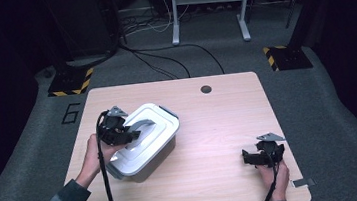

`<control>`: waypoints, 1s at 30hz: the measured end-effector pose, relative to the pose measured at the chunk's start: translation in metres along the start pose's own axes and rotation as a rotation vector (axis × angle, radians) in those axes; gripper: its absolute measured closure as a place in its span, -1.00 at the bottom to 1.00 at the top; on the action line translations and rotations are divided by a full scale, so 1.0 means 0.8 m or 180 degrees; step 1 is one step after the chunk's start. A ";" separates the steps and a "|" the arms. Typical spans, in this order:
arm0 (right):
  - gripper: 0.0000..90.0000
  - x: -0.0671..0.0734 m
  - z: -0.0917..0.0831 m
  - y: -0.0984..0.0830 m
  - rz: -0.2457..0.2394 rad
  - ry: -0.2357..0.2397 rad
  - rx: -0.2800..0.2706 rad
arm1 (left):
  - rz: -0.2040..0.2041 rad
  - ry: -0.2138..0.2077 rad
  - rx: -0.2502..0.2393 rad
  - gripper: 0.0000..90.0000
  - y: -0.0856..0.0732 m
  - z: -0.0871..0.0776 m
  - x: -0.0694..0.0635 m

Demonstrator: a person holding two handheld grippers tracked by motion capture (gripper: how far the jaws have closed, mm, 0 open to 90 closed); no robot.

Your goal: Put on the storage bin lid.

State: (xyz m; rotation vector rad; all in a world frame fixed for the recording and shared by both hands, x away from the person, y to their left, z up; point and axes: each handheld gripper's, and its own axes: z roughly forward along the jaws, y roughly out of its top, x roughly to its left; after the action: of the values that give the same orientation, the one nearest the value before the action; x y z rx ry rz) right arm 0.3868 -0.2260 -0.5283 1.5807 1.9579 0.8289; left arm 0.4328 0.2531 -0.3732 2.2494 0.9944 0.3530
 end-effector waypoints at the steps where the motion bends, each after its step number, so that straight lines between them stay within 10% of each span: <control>1: -0.98 0.000 0.000 0.000 0.0000 0.0000 0.0001 | 0.0002 0.0002 -0.0007 0.45 -0.001 0.000 -0.001; 8: -0.98 0.000 0.000 0.000 -0.0001 -0.0001 0.0000 | 0.0040 0.0011 0.0030 0.36 -0.004 0.003 -0.001; 30: -0.98 0.000 0.000 0.000 0.0000 -0.0001 0.0000 | -0.0044 0.0176 -0.0265 -0.81 0.012 -0.041 0.022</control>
State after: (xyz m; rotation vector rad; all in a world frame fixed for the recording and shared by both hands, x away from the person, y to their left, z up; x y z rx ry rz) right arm 0.3867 -0.2259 -0.5283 1.5808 1.9576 0.8286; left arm 0.4343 0.2758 -0.3423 2.1674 1.0048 0.4448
